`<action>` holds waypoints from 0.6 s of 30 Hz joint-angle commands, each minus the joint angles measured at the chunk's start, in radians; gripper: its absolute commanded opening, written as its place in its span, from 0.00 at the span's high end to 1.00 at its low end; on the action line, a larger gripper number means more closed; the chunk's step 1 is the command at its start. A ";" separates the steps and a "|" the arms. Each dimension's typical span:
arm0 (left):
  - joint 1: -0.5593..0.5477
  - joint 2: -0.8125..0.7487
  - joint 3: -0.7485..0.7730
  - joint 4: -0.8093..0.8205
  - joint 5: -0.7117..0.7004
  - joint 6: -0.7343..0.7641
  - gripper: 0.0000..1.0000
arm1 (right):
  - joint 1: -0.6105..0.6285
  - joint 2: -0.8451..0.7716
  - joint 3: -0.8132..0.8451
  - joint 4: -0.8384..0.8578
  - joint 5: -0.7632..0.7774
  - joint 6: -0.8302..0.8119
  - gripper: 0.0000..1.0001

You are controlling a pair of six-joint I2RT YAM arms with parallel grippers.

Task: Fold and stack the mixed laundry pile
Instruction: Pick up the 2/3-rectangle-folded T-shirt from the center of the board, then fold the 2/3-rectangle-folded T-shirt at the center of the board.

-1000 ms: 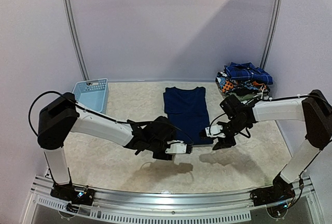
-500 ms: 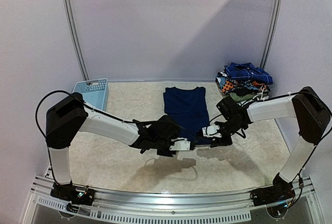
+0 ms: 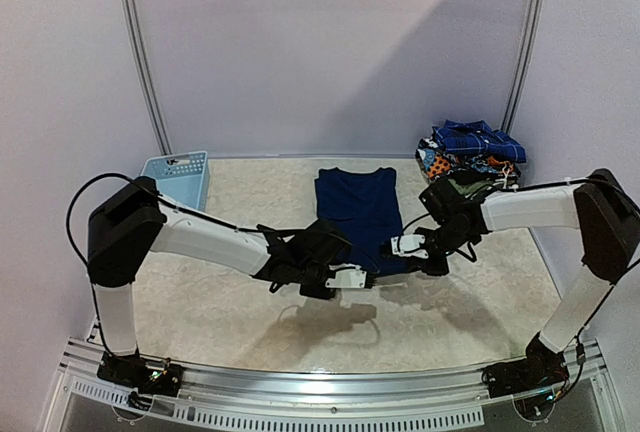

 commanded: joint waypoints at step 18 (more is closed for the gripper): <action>-0.085 -0.283 0.181 -0.321 -0.048 -0.092 1.00 | 0.006 -0.434 0.120 -0.405 -0.093 0.119 1.00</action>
